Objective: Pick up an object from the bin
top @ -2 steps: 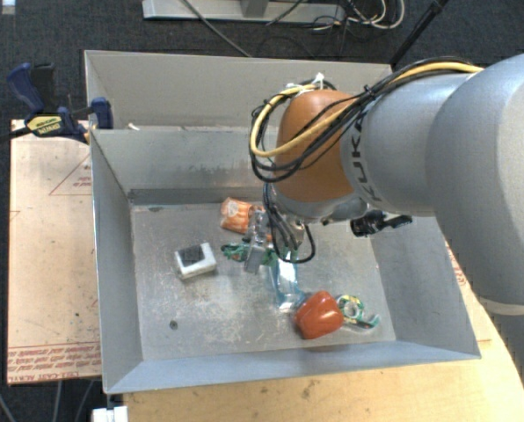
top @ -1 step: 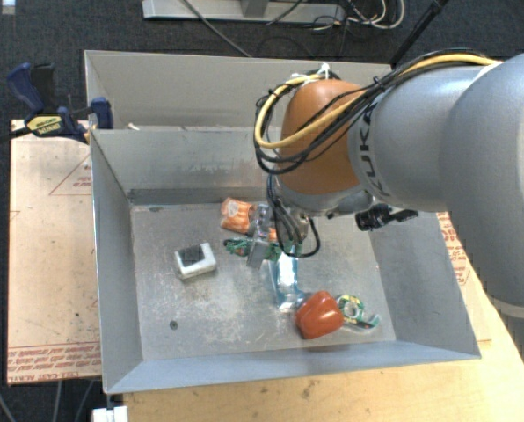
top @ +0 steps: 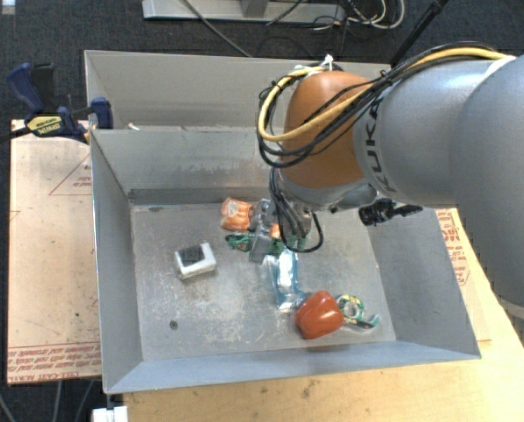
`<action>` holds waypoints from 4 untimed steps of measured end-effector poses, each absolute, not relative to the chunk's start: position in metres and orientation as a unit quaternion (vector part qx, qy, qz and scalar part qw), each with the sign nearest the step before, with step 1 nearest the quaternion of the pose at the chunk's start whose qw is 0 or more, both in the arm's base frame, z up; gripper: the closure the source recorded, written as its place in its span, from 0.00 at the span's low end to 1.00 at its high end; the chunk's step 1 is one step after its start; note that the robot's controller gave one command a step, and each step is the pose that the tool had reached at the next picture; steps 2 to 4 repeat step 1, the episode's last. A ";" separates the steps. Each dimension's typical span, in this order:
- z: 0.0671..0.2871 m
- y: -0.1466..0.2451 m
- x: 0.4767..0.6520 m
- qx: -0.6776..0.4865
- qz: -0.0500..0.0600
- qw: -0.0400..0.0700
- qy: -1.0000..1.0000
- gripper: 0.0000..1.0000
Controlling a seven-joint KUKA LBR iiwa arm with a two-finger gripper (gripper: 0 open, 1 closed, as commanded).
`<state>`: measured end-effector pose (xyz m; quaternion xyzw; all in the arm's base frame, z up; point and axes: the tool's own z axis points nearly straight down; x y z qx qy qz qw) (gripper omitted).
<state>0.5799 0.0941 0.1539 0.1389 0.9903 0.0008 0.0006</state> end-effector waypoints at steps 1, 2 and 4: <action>0.167 0.094 0.580 0.139 0.001 0.002 0.990 1.00; 0.167 0.094 0.580 0.139 0.001 0.002 0.990 1.00; 0.167 0.094 0.580 0.139 0.001 0.002 0.990 1.00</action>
Offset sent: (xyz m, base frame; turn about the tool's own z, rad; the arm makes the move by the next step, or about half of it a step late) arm 0.0003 -0.0001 0.0397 0.0000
